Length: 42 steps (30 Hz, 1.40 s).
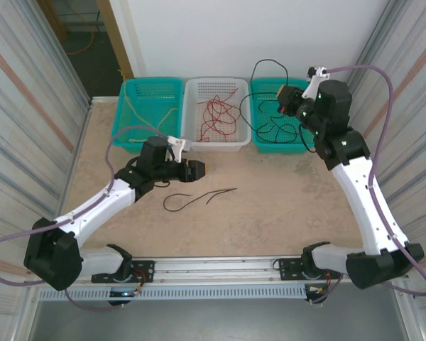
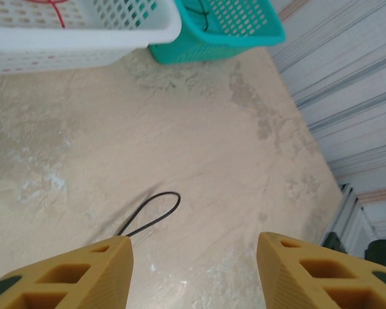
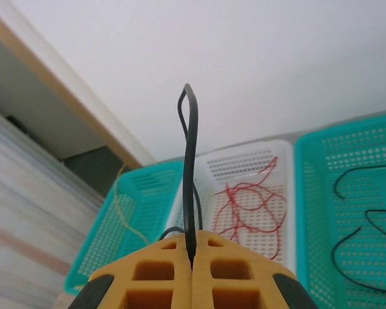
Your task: Untangle the cables
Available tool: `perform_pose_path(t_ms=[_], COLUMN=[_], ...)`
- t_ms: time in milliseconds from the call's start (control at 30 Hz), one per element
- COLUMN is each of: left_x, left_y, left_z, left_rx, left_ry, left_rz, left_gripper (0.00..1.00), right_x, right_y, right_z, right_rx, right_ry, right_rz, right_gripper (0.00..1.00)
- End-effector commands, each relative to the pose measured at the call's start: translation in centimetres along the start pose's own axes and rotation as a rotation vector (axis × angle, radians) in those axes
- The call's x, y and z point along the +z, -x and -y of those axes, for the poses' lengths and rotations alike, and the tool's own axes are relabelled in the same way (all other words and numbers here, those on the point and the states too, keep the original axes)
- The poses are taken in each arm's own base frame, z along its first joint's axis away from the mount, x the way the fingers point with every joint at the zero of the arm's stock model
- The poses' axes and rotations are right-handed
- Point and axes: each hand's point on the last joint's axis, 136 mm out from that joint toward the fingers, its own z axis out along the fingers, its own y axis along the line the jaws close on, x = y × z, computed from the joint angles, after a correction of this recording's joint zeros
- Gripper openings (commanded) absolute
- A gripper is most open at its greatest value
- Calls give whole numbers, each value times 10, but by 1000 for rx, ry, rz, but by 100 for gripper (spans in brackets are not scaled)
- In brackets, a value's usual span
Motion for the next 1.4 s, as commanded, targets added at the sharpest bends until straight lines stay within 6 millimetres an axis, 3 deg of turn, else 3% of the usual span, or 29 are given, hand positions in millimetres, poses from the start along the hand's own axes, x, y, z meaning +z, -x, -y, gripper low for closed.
perform_pose_path(t_ms=[0, 300, 367, 433, 500, 733, 933, 1100, 1200, 1367], left_x=[5, 25, 29, 34, 40, 64, 74, 92, 102, 116], left_y=[-17, -45, -49, -55, -60, -60, -54, -67, -76, -81], left_z=[-13, -25, -31, -38, -38, -27, -34, -28, -25, -39], left_rx=[52, 75, 75, 69, 71, 151, 215, 253, 307, 324], left_ry=[80, 135, 160, 188, 193, 191, 216, 163, 162, 207], left_rz=[-76, -189, -211, -247, -264, -282, -286, -342, -376, -408], left_gripper=[55, 54, 55, 55, 57, 60, 63, 62, 63, 60], right_x=[16, 73, 86, 95, 96, 75, 38, 11, 0, -13], right_y=[13, 14, 8, -1, -7, -22, -64, -107, -122, -135], right_z=[23, 104, 120, 133, 140, 135, 115, 94, 88, 88], right_rx=[45, 107, 133, 147, 149, 160, 172, 167, 163, 187], right_ry=[-45, -184, -214, -248, -273, -250, -203, -162, -155, -152], right_rz=[-6, -79, -138, -194, -206, -195, -223, -265, -286, -298], right_gripper=[0, 1, 12, 32, 39, 43, 43, 48, 50, 52])
